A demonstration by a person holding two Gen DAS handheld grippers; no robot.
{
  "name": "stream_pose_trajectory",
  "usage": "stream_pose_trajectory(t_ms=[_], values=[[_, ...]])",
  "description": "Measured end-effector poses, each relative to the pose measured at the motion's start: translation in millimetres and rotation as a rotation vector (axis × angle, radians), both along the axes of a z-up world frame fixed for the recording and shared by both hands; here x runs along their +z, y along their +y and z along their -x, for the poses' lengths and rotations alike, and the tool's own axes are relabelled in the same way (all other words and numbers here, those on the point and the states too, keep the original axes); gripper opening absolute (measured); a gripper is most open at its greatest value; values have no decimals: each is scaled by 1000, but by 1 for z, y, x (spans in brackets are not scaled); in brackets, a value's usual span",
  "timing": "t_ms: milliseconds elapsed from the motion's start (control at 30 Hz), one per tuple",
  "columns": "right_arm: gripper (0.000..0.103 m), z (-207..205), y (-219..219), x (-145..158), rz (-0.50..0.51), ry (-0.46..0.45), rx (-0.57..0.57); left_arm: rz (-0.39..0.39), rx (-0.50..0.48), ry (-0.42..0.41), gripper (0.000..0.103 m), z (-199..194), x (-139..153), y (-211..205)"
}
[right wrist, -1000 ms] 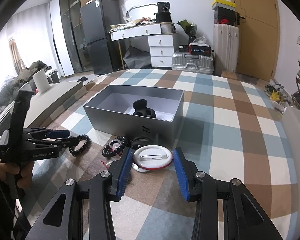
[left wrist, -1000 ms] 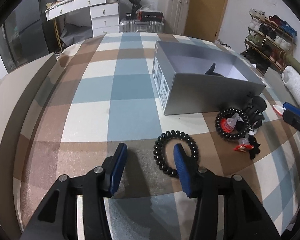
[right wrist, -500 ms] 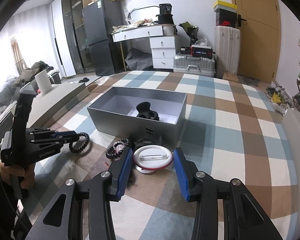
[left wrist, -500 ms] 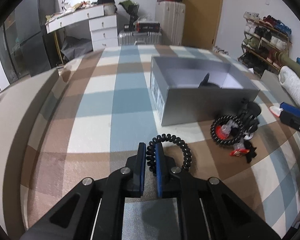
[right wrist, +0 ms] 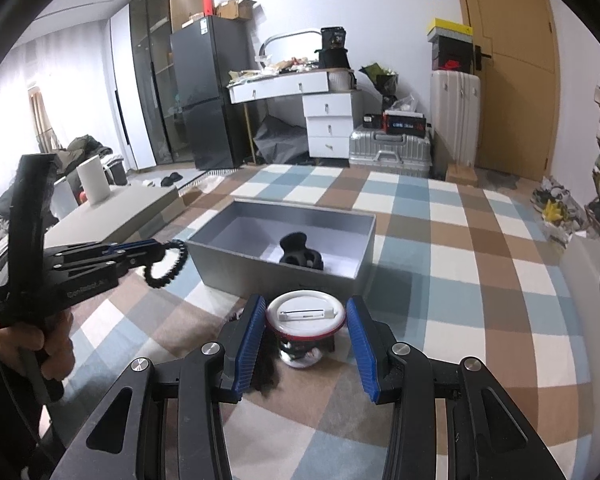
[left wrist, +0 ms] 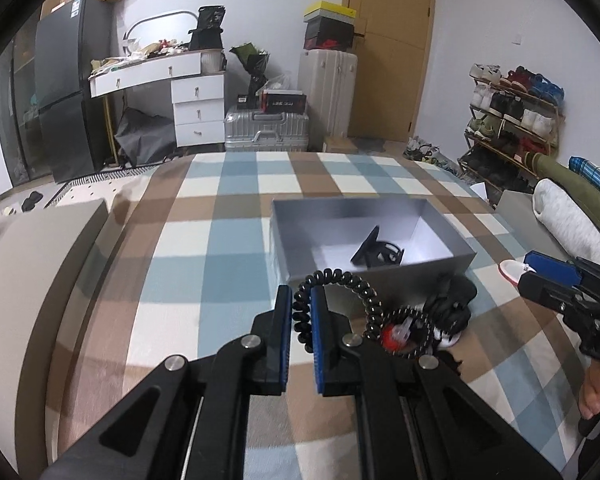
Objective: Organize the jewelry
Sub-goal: 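Carry bracelet and badge over the grey box and open both grippers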
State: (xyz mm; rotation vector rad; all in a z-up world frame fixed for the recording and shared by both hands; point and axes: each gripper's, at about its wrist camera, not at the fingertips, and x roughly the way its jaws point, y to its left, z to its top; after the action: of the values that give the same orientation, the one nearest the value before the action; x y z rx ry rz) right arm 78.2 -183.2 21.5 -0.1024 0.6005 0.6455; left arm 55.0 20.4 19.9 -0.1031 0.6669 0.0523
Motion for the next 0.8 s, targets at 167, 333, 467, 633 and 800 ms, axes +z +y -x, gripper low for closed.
stream_pose_trajectory(t_ms=[167, 333, 467, 633, 800], values=[[41, -5, 8, 4, -15, -21, 6, -10, -8, -32, 5, -11, 8, -2], [41, -15, 14, 7, -43, -29, -9, -2, -5, -52, 5, -25, 11, -5], [41, -24, 16, 9, -71, -28, -33, -10, 4, -67, 5, -29, 8, -9], [41, -40, 15, 6, -116, 6, -69, -12, 14, -70, 5, -34, -1, -9], [41, -50, 19, -1, -151, 73, -50, 22, 39, -43, 5, -37, -9, -1]])
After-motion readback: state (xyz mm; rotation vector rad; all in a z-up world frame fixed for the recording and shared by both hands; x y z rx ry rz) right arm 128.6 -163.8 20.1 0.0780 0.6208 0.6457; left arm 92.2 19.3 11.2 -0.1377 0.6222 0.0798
